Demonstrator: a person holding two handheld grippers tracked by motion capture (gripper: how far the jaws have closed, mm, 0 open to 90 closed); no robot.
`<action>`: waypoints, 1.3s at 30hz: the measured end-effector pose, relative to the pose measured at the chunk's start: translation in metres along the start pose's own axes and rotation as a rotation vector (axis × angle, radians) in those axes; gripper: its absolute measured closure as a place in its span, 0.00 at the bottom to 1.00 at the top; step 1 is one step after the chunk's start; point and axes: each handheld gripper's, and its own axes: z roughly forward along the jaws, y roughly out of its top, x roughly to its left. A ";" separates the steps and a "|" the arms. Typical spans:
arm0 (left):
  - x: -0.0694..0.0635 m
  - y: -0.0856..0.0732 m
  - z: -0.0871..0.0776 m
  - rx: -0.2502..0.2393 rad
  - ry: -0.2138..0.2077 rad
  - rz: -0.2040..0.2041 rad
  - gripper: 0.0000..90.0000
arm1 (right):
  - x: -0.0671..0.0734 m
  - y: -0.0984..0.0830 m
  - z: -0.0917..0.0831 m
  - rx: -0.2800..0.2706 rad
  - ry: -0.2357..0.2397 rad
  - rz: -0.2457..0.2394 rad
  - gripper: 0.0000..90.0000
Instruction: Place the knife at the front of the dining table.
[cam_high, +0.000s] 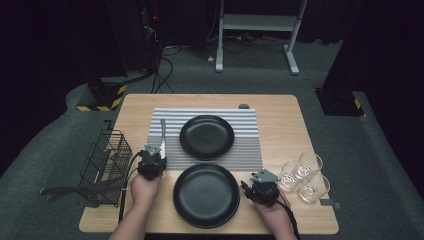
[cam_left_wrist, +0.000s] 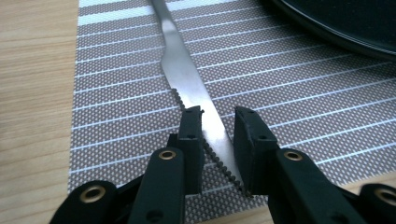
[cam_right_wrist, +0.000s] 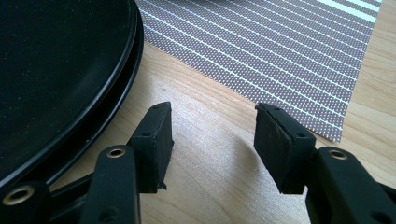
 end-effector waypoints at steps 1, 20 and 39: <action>0.001 0.000 0.000 -0.001 0.001 -0.007 0.81 | 0.000 0.000 0.000 0.000 0.000 0.000 0.52; 0.012 0.015 0.009 0.003 0.012 -0.028 0.83 | 0.001 0.000 0.000 0.005 -0.006 -0.004 0.52; 0.015 0.023 0.016 0.021 0.020 -0.033 0.83 | 0.001 0.000 0.000 0.004 -0.005 -0.004 0.52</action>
